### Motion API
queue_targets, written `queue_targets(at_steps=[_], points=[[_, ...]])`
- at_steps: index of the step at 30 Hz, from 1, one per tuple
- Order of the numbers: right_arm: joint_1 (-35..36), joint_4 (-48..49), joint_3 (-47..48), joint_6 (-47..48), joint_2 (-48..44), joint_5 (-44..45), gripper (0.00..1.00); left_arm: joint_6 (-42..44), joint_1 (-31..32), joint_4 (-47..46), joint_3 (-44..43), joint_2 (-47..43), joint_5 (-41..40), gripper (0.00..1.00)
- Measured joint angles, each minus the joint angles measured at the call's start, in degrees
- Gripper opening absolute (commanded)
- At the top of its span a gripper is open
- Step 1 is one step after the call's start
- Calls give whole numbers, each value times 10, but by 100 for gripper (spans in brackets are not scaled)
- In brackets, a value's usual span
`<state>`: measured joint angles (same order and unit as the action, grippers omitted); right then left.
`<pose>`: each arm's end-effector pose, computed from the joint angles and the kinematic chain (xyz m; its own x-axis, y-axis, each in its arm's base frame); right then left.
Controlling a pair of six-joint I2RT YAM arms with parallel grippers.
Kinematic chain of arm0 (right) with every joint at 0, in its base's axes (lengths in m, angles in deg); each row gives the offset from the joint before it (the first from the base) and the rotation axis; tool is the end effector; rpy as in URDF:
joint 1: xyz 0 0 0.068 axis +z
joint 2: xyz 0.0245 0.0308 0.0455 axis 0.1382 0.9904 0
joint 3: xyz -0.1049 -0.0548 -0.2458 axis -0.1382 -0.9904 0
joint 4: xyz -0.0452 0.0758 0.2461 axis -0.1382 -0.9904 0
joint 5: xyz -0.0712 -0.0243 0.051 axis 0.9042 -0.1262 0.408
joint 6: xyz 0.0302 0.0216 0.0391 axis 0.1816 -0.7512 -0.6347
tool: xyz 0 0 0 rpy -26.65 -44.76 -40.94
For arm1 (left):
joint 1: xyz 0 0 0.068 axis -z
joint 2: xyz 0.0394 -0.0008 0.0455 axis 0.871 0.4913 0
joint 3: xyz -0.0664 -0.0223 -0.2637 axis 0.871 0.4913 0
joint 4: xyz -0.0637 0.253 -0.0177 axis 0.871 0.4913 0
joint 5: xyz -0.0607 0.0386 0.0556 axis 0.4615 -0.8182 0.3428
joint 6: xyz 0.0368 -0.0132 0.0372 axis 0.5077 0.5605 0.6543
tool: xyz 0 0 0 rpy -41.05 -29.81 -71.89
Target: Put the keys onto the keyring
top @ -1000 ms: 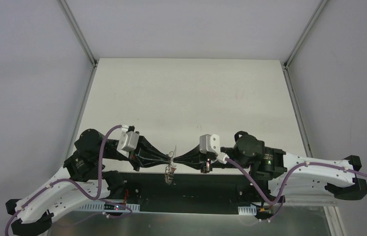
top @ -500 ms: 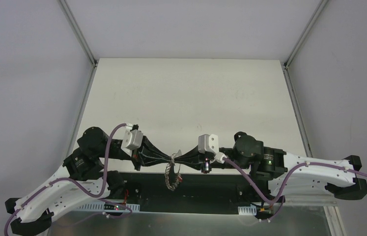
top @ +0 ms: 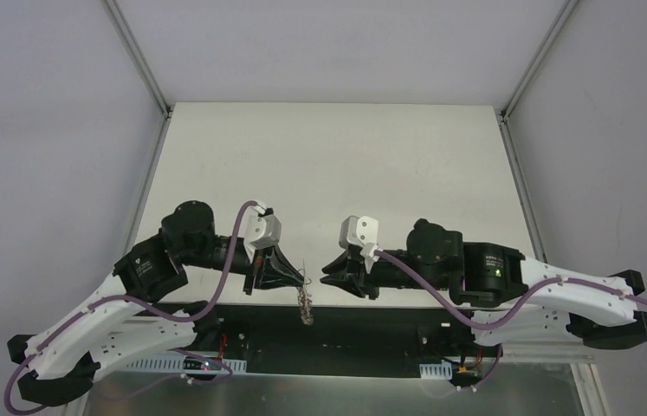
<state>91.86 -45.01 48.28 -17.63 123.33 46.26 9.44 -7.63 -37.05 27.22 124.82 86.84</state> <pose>0.0213 0.1989 0.4345 0.2661 -0.1304 -0.9551 -0.9576 0.0778 -0.2775 0.0571 -0.1143 0.3998 -0.1335 0.0740 -0.9883 0.9886 -0.0608 -0.1381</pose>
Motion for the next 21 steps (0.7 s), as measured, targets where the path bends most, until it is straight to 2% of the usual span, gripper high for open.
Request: queue_targets(at_steps=[2, 10, 21], points=[[0, -31, 11, -10, 12, 6, 31, 7, 0, 18, -9, 16, 7, 0], [-1, -127, 29, -41, 35, 10, 38, 31, 0, 99, -54, 61, 21, 0], [-62, -128, 63, -118, 65, -83, 37, 69, 0, 156, -90, 112, 40, 0]])
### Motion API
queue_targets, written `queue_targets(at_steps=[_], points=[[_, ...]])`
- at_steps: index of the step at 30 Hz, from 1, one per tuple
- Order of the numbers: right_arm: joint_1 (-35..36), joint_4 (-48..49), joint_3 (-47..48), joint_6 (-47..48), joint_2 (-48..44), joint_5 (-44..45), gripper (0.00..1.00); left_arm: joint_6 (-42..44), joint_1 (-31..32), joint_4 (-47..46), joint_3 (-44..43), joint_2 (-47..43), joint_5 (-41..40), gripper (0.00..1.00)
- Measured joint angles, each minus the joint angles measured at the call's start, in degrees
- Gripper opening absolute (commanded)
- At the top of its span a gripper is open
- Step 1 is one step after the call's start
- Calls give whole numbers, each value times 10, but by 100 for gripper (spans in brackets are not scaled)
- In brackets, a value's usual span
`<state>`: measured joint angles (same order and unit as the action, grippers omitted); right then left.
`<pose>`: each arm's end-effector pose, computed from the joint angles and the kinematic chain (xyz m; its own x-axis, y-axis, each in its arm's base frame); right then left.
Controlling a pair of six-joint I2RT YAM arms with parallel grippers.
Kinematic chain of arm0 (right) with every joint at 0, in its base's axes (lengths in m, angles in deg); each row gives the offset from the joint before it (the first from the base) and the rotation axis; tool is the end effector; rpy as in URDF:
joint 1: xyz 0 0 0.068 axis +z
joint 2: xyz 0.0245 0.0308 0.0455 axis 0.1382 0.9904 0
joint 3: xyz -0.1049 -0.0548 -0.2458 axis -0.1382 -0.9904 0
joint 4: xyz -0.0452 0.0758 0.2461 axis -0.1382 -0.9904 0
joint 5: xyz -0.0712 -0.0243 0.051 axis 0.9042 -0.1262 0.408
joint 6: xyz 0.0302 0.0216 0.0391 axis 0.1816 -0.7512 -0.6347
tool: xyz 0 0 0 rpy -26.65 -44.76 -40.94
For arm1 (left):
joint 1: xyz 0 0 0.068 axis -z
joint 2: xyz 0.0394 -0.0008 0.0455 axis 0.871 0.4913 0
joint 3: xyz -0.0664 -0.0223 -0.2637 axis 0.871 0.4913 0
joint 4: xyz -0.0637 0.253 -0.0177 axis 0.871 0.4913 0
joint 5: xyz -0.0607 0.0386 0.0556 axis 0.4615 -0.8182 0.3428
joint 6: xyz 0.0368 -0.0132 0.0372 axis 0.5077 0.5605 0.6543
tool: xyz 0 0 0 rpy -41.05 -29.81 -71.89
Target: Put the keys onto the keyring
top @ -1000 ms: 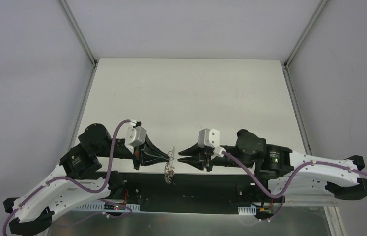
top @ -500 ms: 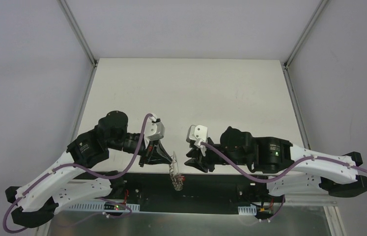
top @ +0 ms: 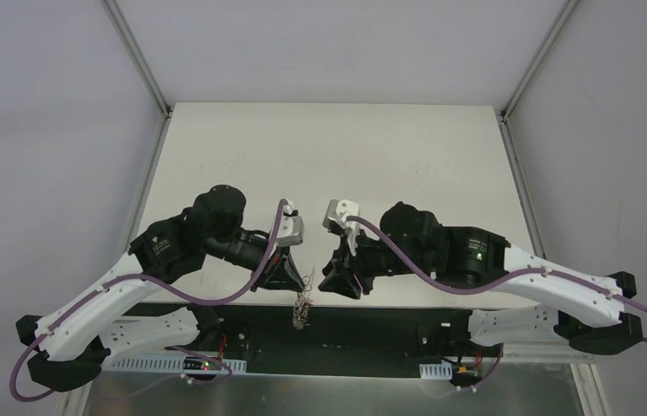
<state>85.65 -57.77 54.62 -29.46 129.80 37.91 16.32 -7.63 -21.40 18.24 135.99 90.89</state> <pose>0.0419 0.2159 0.4259 0.0067 -0.3212 -0.9470 -0.9980 0.0571 -0.0264 0.0743 -0.1402 0.3993 -0.1969 0.3052 -0.9317 0.9652 -0.1065 -0.2388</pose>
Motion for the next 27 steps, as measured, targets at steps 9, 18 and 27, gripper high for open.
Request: queue_targets(at_steps=[9, 18, 27], points=[[-26, 13, 28, -63, 45, -51, 37, 9, 0, 12, 0, -2, 5, 0], [-26, 40, 21, -73, 46, -63, 36, 12, 0, 12, 0, -2, 3, 0], [-26, 45, 12, -71, 52, -64, 36, 14, 0, 12, 0, -1, -4, 0]])
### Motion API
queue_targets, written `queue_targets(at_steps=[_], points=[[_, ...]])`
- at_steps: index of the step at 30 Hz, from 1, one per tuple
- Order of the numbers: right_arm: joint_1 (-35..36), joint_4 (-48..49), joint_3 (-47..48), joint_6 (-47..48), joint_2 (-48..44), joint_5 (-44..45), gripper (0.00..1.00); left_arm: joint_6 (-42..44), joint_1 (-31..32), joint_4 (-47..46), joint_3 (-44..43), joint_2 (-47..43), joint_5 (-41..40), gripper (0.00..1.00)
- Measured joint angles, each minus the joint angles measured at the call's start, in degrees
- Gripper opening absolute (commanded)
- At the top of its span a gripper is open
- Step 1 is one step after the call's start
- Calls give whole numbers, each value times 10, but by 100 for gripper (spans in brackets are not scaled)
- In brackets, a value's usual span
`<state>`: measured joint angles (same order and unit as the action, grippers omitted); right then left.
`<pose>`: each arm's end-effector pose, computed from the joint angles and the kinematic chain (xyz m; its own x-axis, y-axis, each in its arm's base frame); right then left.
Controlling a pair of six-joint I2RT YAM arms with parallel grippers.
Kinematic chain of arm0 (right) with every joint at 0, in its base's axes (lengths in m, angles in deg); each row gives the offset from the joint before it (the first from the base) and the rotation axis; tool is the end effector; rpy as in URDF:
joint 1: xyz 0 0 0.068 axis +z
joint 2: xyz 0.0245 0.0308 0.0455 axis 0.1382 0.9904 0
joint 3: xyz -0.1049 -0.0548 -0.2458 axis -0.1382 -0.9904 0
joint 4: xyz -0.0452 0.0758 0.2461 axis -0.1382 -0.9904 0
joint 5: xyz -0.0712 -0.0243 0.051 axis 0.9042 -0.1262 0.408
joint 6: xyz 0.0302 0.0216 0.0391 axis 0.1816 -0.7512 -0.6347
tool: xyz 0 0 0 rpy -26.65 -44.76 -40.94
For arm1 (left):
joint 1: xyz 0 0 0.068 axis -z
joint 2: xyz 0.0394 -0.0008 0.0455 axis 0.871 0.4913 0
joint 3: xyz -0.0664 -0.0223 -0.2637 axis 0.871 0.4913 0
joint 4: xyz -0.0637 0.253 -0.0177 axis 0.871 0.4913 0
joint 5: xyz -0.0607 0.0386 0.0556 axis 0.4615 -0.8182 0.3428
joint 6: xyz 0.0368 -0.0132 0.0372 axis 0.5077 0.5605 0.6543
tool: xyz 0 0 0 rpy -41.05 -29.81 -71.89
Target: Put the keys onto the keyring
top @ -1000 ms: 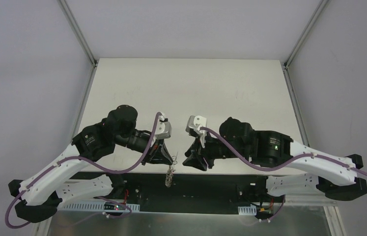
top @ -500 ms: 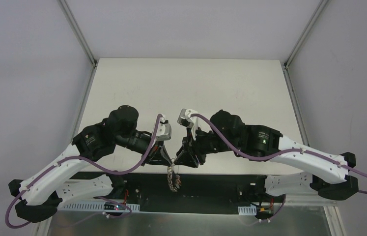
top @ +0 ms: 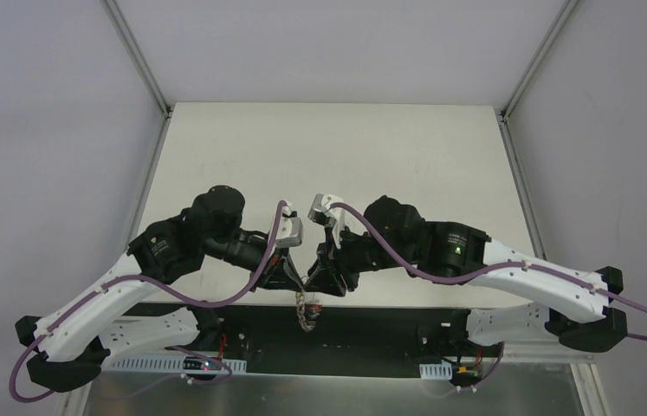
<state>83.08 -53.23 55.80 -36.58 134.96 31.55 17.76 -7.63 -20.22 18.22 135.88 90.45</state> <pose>0.0551 0.2423 0.4218 -0.1289 -0.3023 -0.9445 -0.9917 0.0347 0.1242 0.0738 -0.1391 0.3977 -0.1828 0.3166 -0.9308 0.9687 -0.1037 -0.2255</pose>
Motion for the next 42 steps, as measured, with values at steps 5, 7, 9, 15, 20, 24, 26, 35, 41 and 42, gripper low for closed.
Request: queue_targets(at_steps=[5, 7, 9, 15, 20, 24, 26, 35, 41, 42], points=[[0, 7, -4, 0, 5, 0, 36, 0, 0, 0, 0, 1, -2, 0], [0, 9, -7, 0, 8, 1, 35, 0, 0, 0, 0, 1, -2, 0], [0, 12, -8, 0, 11, 1, 35, 0, 0, 0, 0, 1, -2, 0], [0, 13, -9, 1, 24, 0, 28, 0, 0, 0, -2, 0, -3, 0], [0, 13, -9, 0, 26, -1, 19, 4, 0, 0, -2, -1, -13, 0], [1, 12, -9, 0, 26, -2, 19, 6, 0, 4, -2, -2, -18, 0], [2, 12, -9, 0, 26, -3, 23, 6, 0, 5, -2, -3, -18, 0], [4, 10, -9, 2, 26, -5, 0, 12, 0, 7, -2, -4, -18, 0], [5, 9, -9, 7, 26, -4, 0, 12, 0, 10, -2, -4, -17, 0], [6, 10, -10, 7, 25, -4, 0, 12, 0, 10, -2, -4, -17, 0]])
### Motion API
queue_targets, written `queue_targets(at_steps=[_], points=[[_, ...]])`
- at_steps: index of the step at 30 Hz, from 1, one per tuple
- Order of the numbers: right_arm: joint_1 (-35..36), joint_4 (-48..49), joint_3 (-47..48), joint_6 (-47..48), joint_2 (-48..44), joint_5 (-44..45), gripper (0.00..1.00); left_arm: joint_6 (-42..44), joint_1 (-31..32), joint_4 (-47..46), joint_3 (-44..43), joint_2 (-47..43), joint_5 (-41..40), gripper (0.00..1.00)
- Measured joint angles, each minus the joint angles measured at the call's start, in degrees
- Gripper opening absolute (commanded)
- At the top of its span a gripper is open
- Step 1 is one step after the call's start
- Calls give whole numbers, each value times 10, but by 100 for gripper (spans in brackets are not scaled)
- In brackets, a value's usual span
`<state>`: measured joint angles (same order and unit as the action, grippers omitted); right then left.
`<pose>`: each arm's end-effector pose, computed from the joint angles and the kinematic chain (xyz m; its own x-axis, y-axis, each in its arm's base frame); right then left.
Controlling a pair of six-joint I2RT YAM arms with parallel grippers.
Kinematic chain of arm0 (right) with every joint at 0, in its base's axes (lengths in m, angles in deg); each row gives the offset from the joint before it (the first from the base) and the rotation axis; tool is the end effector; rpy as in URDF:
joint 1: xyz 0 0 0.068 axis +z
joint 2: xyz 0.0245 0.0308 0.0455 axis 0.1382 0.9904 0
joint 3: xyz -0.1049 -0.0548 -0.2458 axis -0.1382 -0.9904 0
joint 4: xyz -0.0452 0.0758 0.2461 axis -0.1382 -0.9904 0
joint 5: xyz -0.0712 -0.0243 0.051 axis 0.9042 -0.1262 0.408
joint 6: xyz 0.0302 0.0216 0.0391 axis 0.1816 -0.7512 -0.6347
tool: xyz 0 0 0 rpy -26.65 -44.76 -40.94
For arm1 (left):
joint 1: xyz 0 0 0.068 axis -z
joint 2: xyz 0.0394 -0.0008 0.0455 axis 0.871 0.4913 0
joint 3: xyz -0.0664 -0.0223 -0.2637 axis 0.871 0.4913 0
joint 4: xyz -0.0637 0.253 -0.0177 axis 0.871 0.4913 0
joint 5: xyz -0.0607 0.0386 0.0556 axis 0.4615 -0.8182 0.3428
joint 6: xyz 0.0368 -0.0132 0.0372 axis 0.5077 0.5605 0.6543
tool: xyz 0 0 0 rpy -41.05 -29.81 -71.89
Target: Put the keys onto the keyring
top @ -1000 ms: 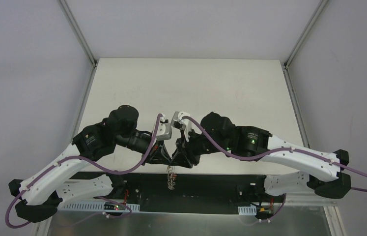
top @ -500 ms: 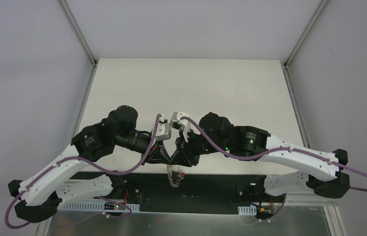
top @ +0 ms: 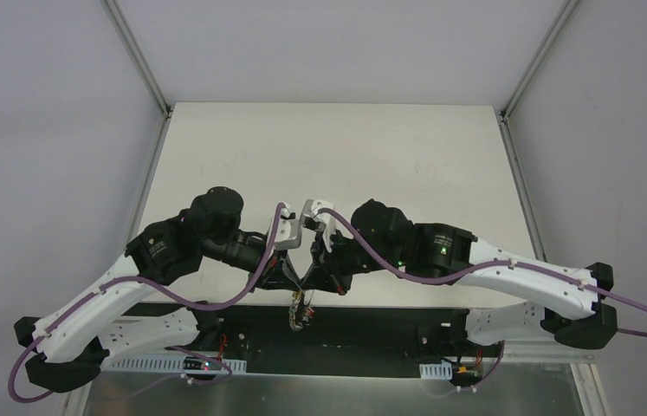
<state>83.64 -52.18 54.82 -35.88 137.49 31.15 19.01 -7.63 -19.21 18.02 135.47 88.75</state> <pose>0.0562 0.2573 0.4075 -0.1237 -0.3431 -0.9311 -0.9920 0.0196 0.1246 0.0729 -0.1368 0.3978 -0.1651 0.3218 -0.9323 0.9762 -0.0815 -0.2011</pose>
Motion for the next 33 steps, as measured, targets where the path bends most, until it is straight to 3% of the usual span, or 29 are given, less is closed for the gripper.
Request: queue_targets(at_steps=[5, 10, 19, 33], points=[[17, 28, -26, 13, -17, 24, 0, 3, 2, 0, 0, -2, 1, 10], [80, 61, -66, 62, -45, 94, 0, -3, 4, -17, 4, -30, 3, 20], [153, 155, -162, 156, -111, 221, 0, -29, 3, -107, 35, -131, -7, 23], [202, 487, -314, 327, -187, 316, 0, -89, 3, -204, 81, -138, -31, 23]])
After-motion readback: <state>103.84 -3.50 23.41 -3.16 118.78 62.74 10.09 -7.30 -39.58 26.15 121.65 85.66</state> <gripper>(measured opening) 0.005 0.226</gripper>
